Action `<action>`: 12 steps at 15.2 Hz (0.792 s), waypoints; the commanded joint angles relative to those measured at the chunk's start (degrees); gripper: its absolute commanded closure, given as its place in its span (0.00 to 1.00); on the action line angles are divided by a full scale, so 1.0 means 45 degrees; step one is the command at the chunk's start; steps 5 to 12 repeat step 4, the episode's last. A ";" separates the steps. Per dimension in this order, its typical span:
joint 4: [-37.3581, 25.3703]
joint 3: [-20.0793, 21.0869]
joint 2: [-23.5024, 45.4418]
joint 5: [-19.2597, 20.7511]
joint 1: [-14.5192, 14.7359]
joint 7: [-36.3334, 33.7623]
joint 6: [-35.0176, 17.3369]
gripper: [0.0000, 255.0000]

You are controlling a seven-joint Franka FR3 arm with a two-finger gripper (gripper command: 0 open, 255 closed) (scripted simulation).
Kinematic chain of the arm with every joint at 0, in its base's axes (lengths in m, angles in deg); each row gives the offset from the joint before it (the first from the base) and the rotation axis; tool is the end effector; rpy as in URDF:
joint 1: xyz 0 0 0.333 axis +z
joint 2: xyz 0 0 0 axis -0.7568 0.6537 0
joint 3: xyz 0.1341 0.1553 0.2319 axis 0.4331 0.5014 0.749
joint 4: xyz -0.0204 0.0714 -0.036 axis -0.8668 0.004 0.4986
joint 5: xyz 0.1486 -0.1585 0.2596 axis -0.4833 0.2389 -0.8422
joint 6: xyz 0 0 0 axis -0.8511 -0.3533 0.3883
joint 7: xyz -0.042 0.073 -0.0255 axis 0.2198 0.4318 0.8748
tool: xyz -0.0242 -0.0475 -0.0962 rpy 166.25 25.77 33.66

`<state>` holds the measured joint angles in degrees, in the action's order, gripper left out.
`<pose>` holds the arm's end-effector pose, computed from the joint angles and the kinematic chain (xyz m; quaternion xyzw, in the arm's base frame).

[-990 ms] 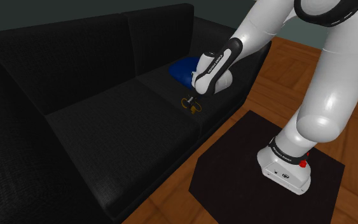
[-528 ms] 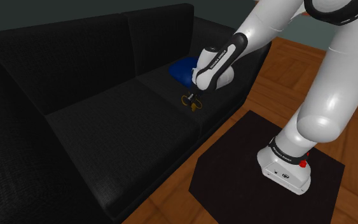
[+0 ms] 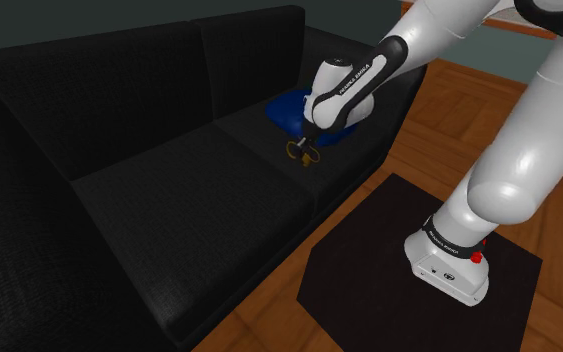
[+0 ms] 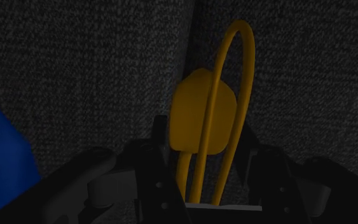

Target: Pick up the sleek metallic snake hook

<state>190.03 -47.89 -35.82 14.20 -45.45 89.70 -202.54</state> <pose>0.4425 0.0302 0.2866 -0.9944 -0.0706 -0.0748 0.0232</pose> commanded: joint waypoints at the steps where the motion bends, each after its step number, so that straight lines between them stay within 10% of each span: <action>1: -0.0008 -0.0033 -0.0354 0.0083 -0.0004 -0.0058 0.0371 1.00; 12: -0.0020 -0.0044 -0.0555 0.0133 -0.0004 -0.0104 0.0583 1.00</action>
